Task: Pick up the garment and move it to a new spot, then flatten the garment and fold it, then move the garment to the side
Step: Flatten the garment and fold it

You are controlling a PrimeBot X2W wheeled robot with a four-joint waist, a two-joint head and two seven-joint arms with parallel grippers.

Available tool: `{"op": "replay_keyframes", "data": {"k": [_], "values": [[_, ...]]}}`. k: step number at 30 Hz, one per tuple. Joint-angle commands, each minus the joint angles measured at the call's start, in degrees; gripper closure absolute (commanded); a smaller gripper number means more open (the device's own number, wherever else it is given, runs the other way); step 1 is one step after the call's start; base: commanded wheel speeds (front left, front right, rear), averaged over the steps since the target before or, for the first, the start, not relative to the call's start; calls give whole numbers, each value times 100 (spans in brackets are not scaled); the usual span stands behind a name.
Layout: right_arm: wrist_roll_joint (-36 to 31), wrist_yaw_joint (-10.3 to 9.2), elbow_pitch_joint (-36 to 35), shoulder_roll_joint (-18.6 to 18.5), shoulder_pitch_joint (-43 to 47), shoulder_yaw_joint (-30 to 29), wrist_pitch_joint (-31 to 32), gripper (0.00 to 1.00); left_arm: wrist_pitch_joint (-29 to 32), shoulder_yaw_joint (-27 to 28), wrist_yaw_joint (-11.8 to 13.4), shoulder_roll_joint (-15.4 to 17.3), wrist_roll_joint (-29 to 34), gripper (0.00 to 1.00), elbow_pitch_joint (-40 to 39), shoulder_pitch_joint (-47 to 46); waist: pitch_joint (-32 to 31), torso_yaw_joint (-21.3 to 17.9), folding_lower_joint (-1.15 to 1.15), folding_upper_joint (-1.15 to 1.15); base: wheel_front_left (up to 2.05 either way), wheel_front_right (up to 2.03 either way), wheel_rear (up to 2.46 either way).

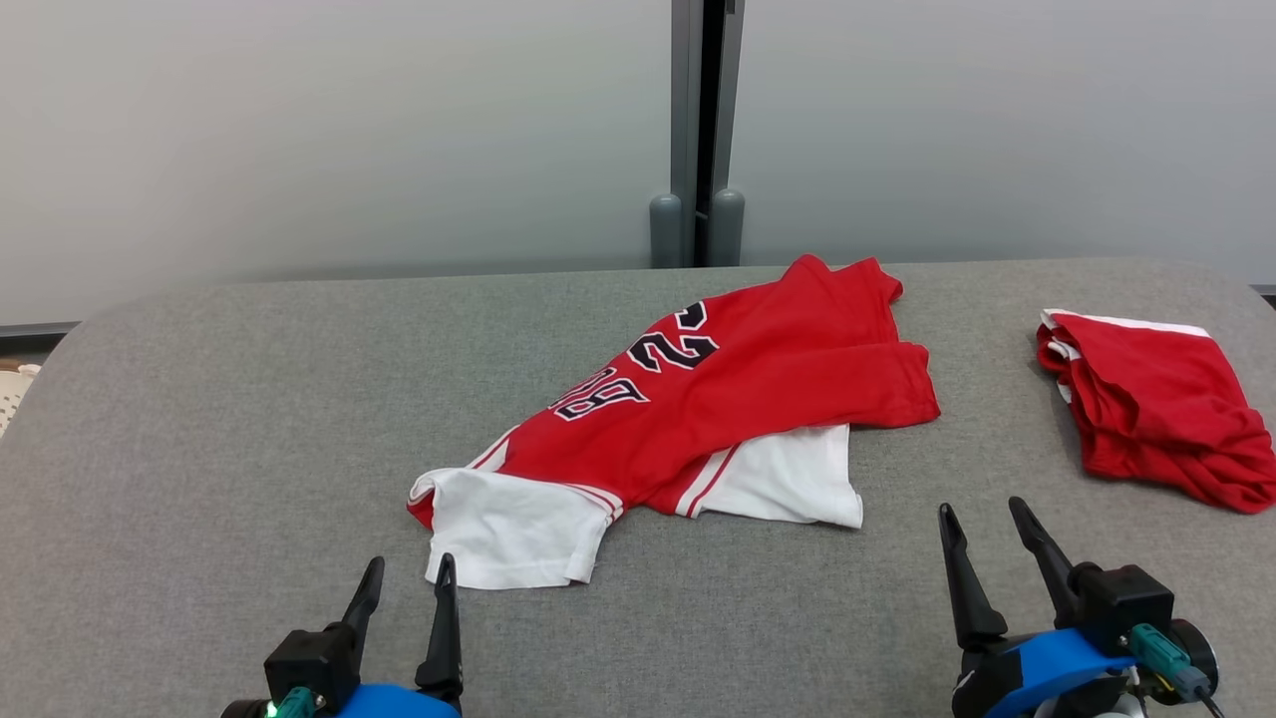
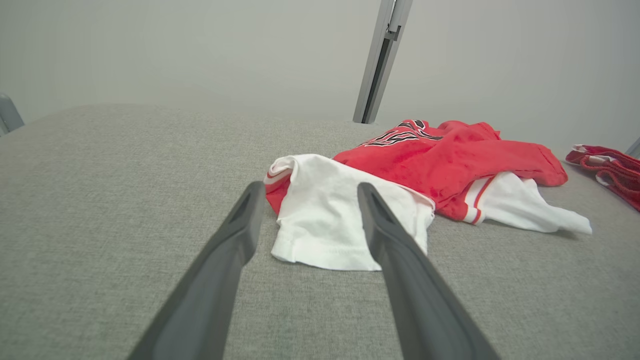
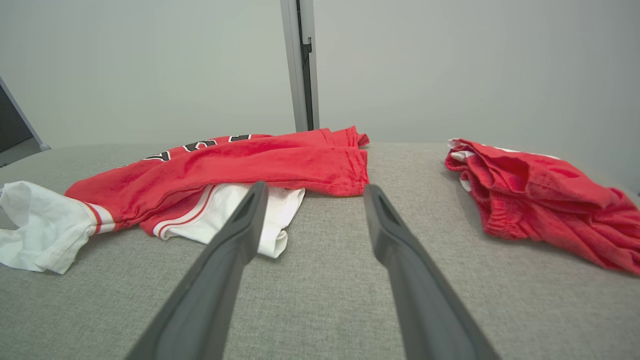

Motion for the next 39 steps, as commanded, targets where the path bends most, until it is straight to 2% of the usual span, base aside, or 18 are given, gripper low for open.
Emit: {"op": "replay_keyframes", "data": {"k": [1, 9, 20, 30, 31, 32, 33, 39], "values": [[9, 0, 8, -16, 69, 13, -16, 0, -26, 23, 34, -5, 32, 0, -33, 39, -2, 0, 1, 0, 0, 0, 0], [37, 0, 61, -16, 57, 79, -16, 0, -9, 63, 46, 16, 76, 0, 34, -57, 7, -45, 1, 0, 0, 0, 0], [26, 0, 156, -17, -132, 256, -16, 0, 1102, -37, 2, 155, 0, 0, 1202, -926, 292, -202, 1, 0, 0, 0, 0], [-105, 0, 192, -14, -324, 174, -16, 0, 1245, -29, -226, 93, -212, 0, 2247, -1572, 732, -422, 1, 0, 0, 0, 0], [-119, 0, 198, -14, -350, 158, -16, 0, 1266, -51, -259, 73, -223, 51, 2325, -1587, 761, -430, 1, 0, 0, 0, 0], [-127, 0, 200, -15, -372, 134, -16, 0, 1252, -64, -284, 49, -228, 69, 2393, -1620, 789, -430, 1, 0, 0, 0, 0], [-145, 0, 209, -15, -396, 100, -16, 0, 1205, -78, -302, 21, -228, 100, 2435, -1652, 815, -420, 1, 0, 0, 0, 0], [-564, 0, 431, -14, -898, -424, 120, 0, 845, -114, -360, -28, -224, 100, 2424, -1808, 969, -225, 1, 0, 0, 0, 0]]}}
